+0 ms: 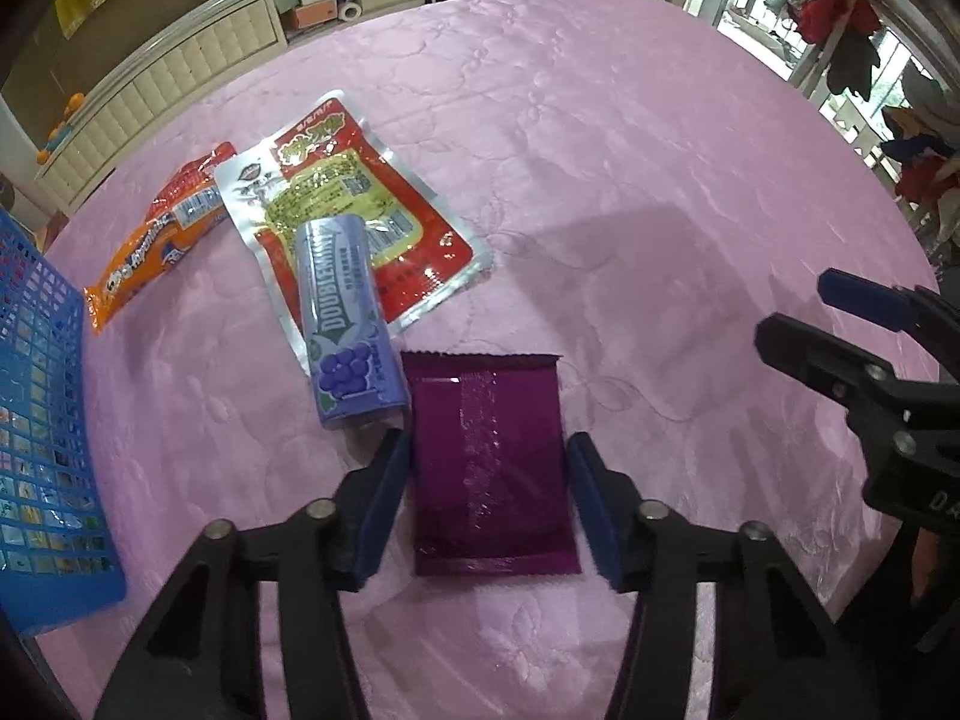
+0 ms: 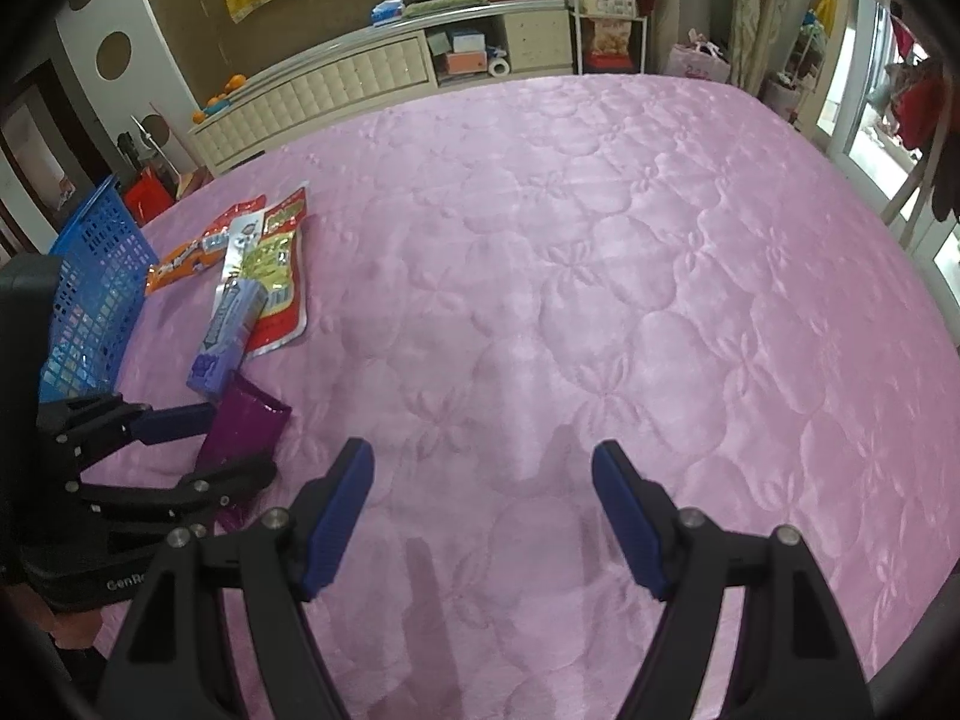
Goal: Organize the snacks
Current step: 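Grasp the purple pack with the left gripper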
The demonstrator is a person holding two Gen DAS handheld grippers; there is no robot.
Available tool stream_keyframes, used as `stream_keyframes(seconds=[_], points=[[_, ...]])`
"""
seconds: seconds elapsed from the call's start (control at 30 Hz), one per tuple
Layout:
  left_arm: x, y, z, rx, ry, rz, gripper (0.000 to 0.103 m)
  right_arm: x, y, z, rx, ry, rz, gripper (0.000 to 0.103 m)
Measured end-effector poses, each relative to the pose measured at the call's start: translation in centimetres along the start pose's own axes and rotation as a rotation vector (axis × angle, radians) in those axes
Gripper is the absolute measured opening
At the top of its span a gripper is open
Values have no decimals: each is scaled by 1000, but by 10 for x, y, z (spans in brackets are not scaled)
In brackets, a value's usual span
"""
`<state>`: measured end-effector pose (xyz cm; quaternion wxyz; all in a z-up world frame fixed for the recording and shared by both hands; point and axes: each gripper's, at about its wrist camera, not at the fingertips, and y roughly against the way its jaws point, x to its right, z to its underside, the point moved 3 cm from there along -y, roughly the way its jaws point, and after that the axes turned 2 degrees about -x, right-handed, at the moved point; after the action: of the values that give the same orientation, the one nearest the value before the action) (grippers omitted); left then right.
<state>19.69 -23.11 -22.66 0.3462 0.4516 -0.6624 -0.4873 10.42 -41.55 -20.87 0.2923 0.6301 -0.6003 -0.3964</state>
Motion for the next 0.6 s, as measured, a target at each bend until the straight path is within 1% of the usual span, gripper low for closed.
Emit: stream_keyframes(seconds=[0.13, 0.17, 0.23, 0.27, 0.33, 0.47, 0.6], points=[[3, 3, 6, 6, 11, 10, 45, -4, -1, 2, -2, 17, 12, 79], [3, 4, 10, 11, 16, 21, 45, -5, -2, 3, -4, 18, 12, 79], [0, 7, 15, 20, 30, 66, 45, -5, -2, 4, -11, 3, -14, 79], [0, 14, 25, 26, 40, 75, 45, -7, -3, 5, -16, -6, -35, 79], [-7, 15, 30, 31, 67, 88, 45, -12, -5, 6, -23, 8, -32, 79], [-16, 24, 40, 53, 94, 94, 45, -21, -8, 10, -43, 32, -36, 79], [-30, 43, 48, 95, 99, 88, 45, -31, -7, 11, -58, 42, -50, 79]])
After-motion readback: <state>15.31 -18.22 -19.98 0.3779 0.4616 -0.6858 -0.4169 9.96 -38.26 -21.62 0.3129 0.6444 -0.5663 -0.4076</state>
